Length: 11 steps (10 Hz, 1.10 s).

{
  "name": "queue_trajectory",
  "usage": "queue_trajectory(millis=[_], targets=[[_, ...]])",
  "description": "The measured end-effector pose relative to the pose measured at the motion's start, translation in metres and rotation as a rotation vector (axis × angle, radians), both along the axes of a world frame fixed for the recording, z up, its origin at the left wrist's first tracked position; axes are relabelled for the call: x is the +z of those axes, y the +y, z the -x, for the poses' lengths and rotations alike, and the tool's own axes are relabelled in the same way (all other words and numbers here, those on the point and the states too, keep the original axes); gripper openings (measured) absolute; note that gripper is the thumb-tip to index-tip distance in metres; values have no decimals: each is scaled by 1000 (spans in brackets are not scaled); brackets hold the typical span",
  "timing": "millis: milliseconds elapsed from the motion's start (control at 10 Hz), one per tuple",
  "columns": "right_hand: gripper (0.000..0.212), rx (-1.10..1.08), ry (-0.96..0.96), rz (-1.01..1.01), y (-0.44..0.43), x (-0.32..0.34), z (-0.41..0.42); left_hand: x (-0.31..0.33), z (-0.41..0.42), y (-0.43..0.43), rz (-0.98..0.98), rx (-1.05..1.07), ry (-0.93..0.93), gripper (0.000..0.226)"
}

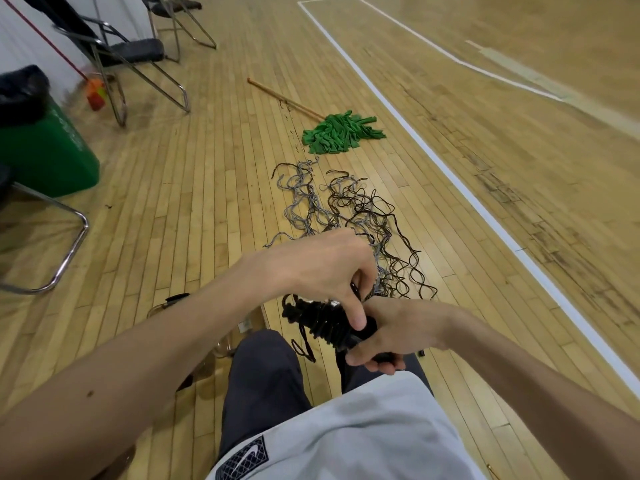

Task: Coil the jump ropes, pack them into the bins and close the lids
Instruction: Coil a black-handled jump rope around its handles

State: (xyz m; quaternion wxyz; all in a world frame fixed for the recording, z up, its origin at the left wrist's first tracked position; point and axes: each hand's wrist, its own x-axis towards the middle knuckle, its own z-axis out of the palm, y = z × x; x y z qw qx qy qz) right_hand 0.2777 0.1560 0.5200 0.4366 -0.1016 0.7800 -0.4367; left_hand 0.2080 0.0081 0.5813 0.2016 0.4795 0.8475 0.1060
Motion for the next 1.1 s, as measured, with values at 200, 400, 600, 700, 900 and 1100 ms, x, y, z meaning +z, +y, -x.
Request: queue_trajectory(millis=[200, 400, 600, 700, 900, 1100], targets=[[18, 75, 28, -25, 0, 6, -9, -11, 6, -1, -21, 84, -331, 31], [19, 79, 48, 105, -3, 13, -13, -39, 14, -19, -191, 117, -766, 19], [24, 71, 64, 176, -8, 15, -13, -56, 12, -30, -298, 193, -1032, 23], [29, 49, 64, 219, -9, 19, -13, -63, 10, -27, -349, 120, -1057, 18], [13, -162, 83, 385, -6, 6, -12, -406, 172, -129, -463, 648, -1350, 20], [7, -362, 111, 427, 6, -11, -10, -107, -12, -50, -443, 488, -931, 45]])
